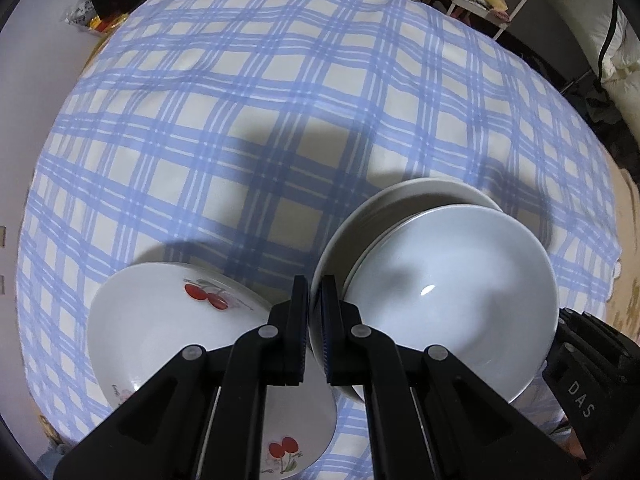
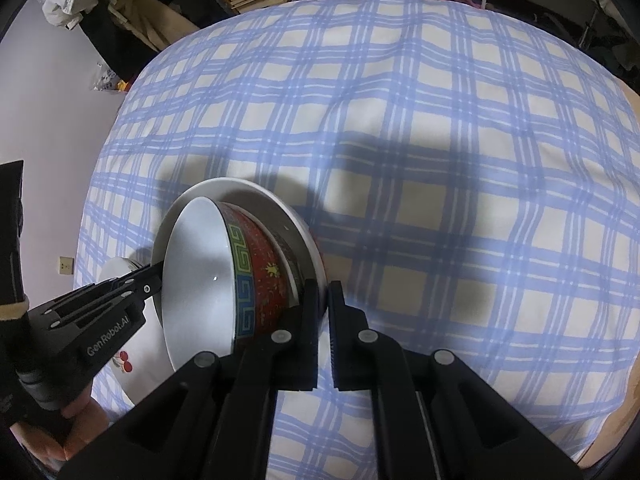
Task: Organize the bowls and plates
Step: 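Lift the bowl stack with both tools and carry it over the cherry plates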
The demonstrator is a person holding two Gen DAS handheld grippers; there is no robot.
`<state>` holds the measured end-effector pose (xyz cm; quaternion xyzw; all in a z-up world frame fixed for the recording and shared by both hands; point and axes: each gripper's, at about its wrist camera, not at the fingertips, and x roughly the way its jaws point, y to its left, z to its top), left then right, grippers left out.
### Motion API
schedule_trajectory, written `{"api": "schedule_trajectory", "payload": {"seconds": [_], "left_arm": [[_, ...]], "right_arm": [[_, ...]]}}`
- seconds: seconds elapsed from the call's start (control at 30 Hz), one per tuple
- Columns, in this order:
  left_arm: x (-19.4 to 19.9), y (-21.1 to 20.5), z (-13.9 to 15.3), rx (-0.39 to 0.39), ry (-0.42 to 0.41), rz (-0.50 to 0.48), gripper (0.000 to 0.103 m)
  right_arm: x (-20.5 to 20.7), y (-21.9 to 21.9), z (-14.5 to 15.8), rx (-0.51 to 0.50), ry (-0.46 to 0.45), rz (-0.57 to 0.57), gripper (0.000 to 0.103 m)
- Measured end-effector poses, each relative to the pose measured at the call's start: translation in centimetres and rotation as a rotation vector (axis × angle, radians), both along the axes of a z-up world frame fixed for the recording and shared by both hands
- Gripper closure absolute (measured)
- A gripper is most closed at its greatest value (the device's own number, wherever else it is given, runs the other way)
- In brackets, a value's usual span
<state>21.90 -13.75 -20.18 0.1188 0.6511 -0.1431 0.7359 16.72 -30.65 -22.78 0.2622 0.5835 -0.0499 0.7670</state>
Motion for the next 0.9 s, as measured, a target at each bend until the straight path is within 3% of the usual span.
{"api": "schedule_trajectory", "payload": {"seconds": [0.37,0.5,0.9], "left_arm": [[0.0,-0.7,0.1,0.016,-0.003,0.012,0.100],[-1.0,-1.7,0.7,0.075,-0.027,-0.065,0.099],[-0.9,-2.7,2.5,0.052,-0.020,-0.072,0.099]], "right_arm": [[-0.2,-0.4,-0.4,0.022,-0.022,-0.022,0.095],[0.0,-0.2,0.2,0.003,-0.007,0.044,0.094],[-0.8,-1.2,1.0,0.054,0.039,-0.007,0.094]]}}
